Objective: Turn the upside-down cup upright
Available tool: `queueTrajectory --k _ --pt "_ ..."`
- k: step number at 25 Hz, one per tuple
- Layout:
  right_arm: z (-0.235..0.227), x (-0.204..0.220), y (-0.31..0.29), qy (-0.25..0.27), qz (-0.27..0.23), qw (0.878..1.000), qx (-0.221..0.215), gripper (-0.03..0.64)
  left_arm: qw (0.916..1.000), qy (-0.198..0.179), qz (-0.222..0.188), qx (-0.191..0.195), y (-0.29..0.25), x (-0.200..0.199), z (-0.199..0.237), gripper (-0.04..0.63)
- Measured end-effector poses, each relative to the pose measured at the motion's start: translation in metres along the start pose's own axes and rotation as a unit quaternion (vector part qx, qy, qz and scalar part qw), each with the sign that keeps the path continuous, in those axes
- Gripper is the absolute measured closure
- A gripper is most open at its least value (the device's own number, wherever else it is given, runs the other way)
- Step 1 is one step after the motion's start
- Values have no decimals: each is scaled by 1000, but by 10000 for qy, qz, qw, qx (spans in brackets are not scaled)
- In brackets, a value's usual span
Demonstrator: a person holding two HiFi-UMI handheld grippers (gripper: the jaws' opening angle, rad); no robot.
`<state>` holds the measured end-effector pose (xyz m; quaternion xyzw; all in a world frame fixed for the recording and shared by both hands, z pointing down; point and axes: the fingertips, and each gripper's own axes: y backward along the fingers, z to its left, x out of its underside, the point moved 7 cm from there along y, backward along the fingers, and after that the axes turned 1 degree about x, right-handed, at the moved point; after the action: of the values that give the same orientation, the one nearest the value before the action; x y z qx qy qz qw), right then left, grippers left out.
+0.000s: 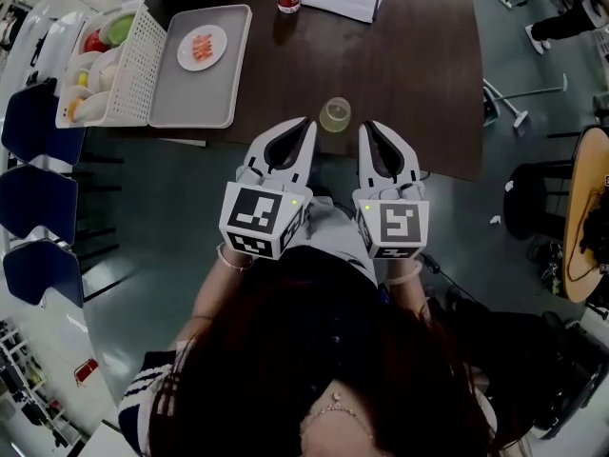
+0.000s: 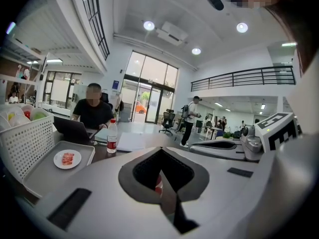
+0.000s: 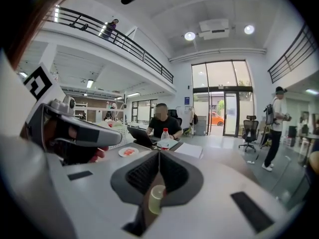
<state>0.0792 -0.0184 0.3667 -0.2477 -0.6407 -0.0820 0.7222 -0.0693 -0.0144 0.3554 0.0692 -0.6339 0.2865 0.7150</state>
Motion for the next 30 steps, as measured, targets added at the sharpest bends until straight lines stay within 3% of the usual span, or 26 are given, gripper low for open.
queueTrajectory --k 11,14,20,30 --pt "-3 29 -47 69 265 9996 69 587 9999 64 103 101 -34 10 30 601" --pt "-3 44 -61 -30 475 9989 -20 483 9998 132 152 69 -39 14 40 601" --pt "-3 81 -88 -186 882 9959 -111 382 9992 253 319 -4 -46 27 53 601" --pt "1 130 -119 -155 1488 9886 -142 310 9973 376 630 32 -55 44 64 601"
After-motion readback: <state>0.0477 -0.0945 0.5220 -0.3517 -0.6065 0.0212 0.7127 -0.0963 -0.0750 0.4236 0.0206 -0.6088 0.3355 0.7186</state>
